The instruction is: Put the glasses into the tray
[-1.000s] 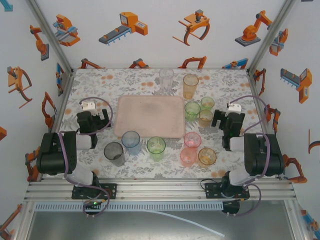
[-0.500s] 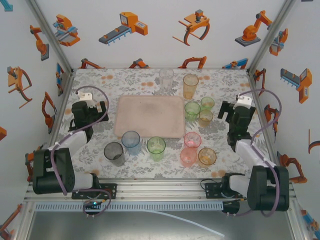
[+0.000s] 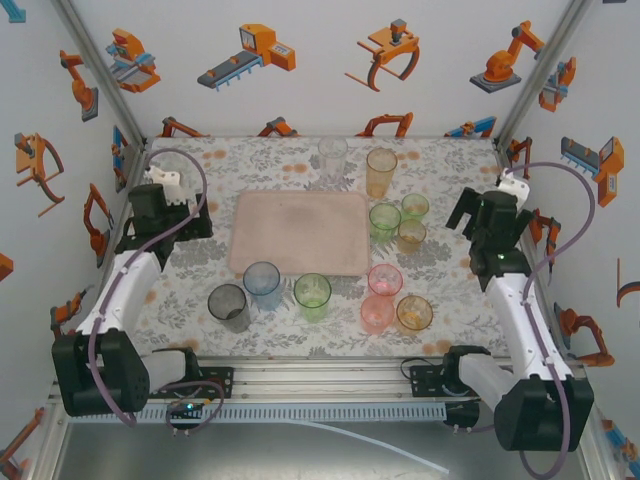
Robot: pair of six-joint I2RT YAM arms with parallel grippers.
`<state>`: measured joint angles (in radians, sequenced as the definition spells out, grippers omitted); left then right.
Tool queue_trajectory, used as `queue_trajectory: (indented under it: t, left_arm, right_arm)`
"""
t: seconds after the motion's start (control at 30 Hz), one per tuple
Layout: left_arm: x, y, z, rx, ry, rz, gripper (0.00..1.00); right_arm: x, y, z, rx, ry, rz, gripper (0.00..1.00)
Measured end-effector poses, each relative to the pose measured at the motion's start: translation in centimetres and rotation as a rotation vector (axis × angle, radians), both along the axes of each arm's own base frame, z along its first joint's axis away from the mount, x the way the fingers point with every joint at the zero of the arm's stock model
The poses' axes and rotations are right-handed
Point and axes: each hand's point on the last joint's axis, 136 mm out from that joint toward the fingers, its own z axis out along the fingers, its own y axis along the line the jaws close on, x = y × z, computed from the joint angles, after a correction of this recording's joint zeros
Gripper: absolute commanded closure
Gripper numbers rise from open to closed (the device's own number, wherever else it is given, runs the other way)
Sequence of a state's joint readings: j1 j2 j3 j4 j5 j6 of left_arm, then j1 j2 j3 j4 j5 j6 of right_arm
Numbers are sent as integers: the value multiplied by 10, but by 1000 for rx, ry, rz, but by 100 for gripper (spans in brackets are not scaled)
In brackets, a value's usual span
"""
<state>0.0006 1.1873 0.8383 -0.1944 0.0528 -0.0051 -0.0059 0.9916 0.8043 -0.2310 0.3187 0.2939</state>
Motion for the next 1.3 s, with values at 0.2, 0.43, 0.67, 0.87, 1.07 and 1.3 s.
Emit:
queue_trajectory:
  t: [0.2, 0.43, 0.67, 0.87, 1.07, 1.3]
  left_arm:
    - [-17, -3, 25, 27, 40, -43, 3]
    - [-37, -12, 46, 75, 104, -149, 3]
    - [-75, -34, 62, 97, 156, -357, 3]
    - [-115, -60, 73, 81, 185, -566, 3]
    - [-135, -86, 66, 138, 212, -733, 3]
    - [-138, -115, 57, 177, 261, -856, 3]
  right_arm:
    - [-5, 14, 6, 85, 84, 44, 3]
    - [-17, 45, 13, 176, 156, 162, 15]
    - [-39, 97, 23, 189, 246, 328, 19]
    - [-62, 142, 28, 195, 299, 463, 25]
    - [-88, 155, 22, 237, 324, 490, 28]
    - [-111, 150, 18, 276, 309, 469, 30]
